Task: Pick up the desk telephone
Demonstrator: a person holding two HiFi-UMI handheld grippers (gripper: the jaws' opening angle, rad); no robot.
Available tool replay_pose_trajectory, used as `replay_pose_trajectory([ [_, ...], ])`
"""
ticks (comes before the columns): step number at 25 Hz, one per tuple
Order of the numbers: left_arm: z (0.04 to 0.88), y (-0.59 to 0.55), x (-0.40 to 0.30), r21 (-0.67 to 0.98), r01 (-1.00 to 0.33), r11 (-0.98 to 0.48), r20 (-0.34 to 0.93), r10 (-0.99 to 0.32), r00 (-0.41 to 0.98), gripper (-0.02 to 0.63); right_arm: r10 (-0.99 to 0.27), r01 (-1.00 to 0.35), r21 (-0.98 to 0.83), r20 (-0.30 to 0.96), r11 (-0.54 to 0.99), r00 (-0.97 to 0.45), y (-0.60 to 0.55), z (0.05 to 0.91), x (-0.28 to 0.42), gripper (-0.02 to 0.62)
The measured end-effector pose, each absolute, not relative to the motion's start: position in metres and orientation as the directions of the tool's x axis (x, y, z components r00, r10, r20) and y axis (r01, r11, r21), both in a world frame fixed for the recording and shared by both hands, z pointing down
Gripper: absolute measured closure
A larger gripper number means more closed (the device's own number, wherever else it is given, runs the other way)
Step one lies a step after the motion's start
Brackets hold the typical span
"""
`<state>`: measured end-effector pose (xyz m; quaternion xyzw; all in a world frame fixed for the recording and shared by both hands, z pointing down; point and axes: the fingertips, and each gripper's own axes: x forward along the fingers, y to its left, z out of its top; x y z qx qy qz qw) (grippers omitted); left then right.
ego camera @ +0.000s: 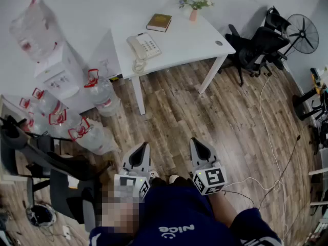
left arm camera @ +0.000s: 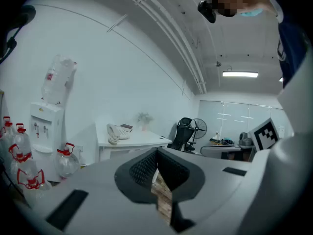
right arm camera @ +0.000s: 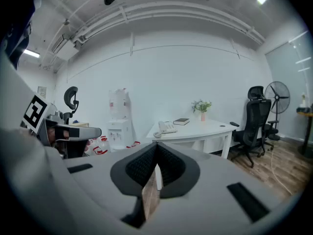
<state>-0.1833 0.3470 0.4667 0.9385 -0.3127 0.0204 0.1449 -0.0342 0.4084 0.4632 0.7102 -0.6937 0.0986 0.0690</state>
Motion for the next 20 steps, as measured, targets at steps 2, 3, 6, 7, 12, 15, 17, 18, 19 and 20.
replay_pose_trajectory([
  [2, 0.466, 0.35, -0.183, 0.244, -0.602, -0.76, 0.129, -0.59, 0.797, 0.589, -0.973, -0.999, -0.037, 0.23, -0.031, 0.021, 0.411, 0.462, -0.033, 0.574],
  [3, 0.466, 0.35, -0.183, 0.236, -0.606, -0.76, 0.129, -0.594, 0.794, 0.589, -0.974, -0.999, -0.035, 0.227, -0.031, 0.023, 0.412, 0.461, -0.033, 0.574],
  [6, 0.463, 0.346, -0.189, 0.209, -0.62, -0.756, 0.122, -0.609, 0.784, 0.589, -0.974, -1.0, -0.003, 0.224, -0.029, 0.028, 0.414, 0.462, -0.037, 0.574],
  [7, 0.462, 0.343, -0.193, 0.202, -0.628, -0.751, 0.119, -0.618, 0.777, 0.589, -0.974, -1.0, 0.009, 0.225, -0.03, 0.031, 0.413, 0.463, -0.039, 0.574],
  [12, 0.463, 0.326, -0.216, 0.173, -0.663, -0.728, 0.122, -0.652, 0.748, 0.589, -0.975, -0.997, 0.04, 0.213, -0.061, 0.068, 0.411, 0.465, -0.041, 0.574],
  [15, 0.466, 0.318, -0.228, 0.166, -0.679, -0.716, 0.123, -0.668, 0.734, 0.589, -0.978, -0.995, 0.047, 0.186, -0.089, 0.096, 0.409, 0.462, -0.038, 0.572],
  [17, 0.469, 0.315, -0.233, 0.163, -0.688, -0.707, 0.13, -0.676, 0.726, 0.589, -0.976, -0.994, 0.044, 0.188, -0.099, 0.106, 0.409, 0.464, -0.038, 0.572],
  [18, 0.47, 0.314, -0.235, 0.166, -0.691, -0.703, 0.134, -0.678, 0.723, 0.589, -0.975, -0.994, 0.043, 0.194, -0.101, 0.107, 0.41, 0.465, -0.038, 0.572],
  [19, 0.471, 0.314, -0.236, 0.174, -0.692, -0.7, 0.135, -0.679, 0.721, 0.589, -0.973, -0.994, 0.042, 0.202, -0.101, 0.107, 0.411, 0.467, -0.038, 0.572],
  [20, 0.471, 0.314, -0.236, 0.181, -0.692, -0.699, 0.135, -0.679, 0.721, 0.589, -0.972, -0.994, 0.041, 0.21, -0.1, 0.106, 0.411, 0.468, -0.038, 0.572],
])
